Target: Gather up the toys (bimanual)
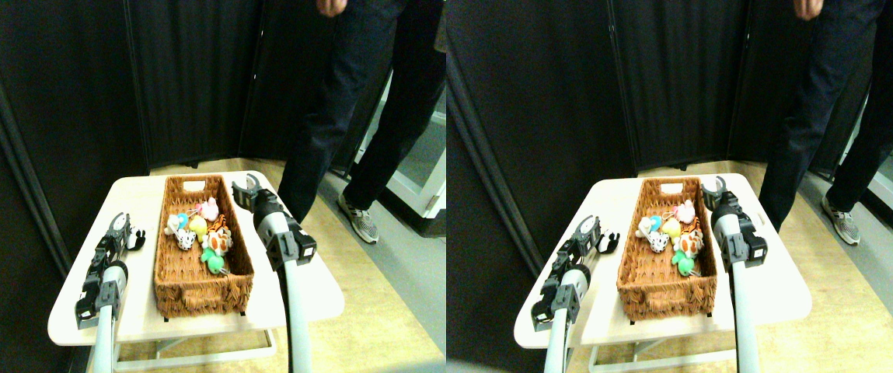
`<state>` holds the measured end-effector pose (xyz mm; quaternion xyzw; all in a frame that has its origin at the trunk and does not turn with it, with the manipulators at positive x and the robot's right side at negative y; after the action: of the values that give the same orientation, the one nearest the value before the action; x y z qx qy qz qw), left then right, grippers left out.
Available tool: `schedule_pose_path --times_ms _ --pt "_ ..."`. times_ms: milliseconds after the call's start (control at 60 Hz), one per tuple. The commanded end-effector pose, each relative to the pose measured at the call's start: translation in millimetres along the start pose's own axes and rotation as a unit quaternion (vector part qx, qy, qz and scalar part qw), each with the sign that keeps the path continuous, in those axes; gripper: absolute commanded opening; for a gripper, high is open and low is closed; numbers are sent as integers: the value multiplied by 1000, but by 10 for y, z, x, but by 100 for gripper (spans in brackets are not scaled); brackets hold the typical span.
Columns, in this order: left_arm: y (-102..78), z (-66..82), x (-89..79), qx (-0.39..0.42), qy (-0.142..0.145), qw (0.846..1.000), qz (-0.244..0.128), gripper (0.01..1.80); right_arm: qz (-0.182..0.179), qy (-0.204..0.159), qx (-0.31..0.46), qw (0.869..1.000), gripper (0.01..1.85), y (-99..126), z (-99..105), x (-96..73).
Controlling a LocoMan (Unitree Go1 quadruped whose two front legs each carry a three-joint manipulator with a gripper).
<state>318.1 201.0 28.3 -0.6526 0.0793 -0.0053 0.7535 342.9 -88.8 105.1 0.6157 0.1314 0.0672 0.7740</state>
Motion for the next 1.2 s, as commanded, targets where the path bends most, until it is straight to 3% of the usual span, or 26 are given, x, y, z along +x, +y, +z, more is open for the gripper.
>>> schedule_pose_path --times_ms 17,133,183,267,350,433,483,550,850,1067,1200 --pt "-75 6 27 6 11 1000 -16 5 15 -45 -1 999 1 62 169 -1" --pt "-117 7 27 17 24 1000 -9 13 18 -61 -4 998 1 13 440 -20" --pt "-158 -4 19 19 28 999 -5 17 6 -89 -18 996 1 -48 563 -34" --pt "-192 -12 28 21 33 999 3 21 -1 -97 -13 995 1 -137 644 -52" --pt "-245 -41 48 46 45 998 4 39 -10 -107 -1 994 1 -275 711 -52" --pt "-278 -73 58 50 50 997 9 48 -13 -106 6 994 1 -344 713 -40" --pt "-292 -97 94 65 72 995 9 55 -23 -117 6 993 1 -417 688 -31" --pt "-270 -103 139 70 77 994 17 57 -29 -131 -14 991 1 -468 672 -37" --pt "-94 -236 351 37 69 996 45 63 -44 -133 8 990 1 -647 568 28" --pt "135 -205 466 27 55 996 63 63 -52 -138 24 989 1 -665 602 31" --pt "192 -193 449 34 49 996 71 70 -57 -152 23 987 1 -659 628 28"
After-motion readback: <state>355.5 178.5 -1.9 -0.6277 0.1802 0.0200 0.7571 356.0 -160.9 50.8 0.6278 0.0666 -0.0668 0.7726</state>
